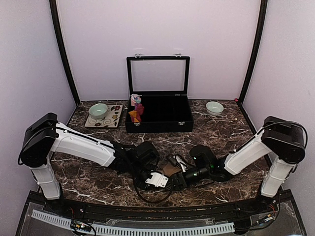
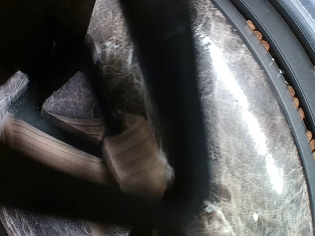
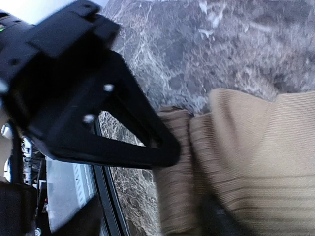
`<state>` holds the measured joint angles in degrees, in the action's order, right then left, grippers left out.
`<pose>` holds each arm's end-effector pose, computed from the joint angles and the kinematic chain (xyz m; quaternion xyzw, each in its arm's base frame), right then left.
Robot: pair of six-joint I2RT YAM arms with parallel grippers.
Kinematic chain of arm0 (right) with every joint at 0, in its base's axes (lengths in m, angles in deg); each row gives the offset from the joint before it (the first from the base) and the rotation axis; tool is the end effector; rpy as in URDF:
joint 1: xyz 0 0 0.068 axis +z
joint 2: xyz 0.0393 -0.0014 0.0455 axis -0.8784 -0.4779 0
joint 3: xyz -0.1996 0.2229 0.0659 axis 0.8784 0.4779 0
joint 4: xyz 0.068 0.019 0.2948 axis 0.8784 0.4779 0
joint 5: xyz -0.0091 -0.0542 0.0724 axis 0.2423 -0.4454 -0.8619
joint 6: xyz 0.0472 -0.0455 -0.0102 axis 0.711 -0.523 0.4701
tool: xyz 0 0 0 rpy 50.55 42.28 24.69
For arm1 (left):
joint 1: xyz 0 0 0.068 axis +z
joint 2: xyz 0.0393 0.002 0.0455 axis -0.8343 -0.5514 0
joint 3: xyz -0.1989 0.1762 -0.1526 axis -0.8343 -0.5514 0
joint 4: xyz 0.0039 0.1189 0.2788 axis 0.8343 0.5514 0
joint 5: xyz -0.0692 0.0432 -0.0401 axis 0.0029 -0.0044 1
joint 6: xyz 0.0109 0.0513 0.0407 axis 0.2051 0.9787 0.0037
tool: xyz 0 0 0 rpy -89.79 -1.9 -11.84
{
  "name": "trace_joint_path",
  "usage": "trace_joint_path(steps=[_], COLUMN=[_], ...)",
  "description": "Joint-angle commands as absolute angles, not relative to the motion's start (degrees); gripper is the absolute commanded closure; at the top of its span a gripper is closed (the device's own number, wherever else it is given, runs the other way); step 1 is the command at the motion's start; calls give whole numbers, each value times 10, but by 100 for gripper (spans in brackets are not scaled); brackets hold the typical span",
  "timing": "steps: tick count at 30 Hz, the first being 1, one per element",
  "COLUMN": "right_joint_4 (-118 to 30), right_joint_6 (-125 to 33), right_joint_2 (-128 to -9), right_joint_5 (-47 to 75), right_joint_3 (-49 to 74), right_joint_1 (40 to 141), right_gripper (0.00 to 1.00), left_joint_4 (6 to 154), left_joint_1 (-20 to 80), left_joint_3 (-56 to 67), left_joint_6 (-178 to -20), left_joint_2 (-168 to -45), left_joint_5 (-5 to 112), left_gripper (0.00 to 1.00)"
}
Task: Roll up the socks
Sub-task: Roll the sock at the center of the board.
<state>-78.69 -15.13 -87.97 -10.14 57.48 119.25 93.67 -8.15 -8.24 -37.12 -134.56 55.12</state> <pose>0.1497 0.2901 0.0849 -0.2732 0.8222 0.4873 0.1094 0.1655 -0.3710 0.1348 0.8203 0.4891 -0.1160 0.2729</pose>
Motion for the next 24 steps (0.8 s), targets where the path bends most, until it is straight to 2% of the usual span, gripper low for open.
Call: trace_joint_path(steps=[1,12,15,20,22,24], right_joint_4=[-549,-412,-338,-273,-319,-425], right_joint_6=[-194,-154,-140,-86,-67,-80], right_joint_2=[-860,-717,-670,-493,-394,-287], right_joint_5=[46,232,322,510,508,463], right_joint_3=[594,635,623,628,674,751], right_joint_1=[1187,1188,1189,1203,1203,1202], right_gripper=[1,1,1,1,1,1], left_joint_4=[1027,1045,1053,1069,1071,1085], left_joint_1=[-56,-53,-53,-53,-55,-53], left_joint_3=[-91,-94,-89,-79,-73,-59], left_joint_6=[-378,-364,-363,-357,-352,-356], left_joint_2=[-1384,-1401,-1407,-1417,-1424,-1435], left_joint_5=[555,566,565,572,569,581], left_gripper=[100,100,100,100,100,100])
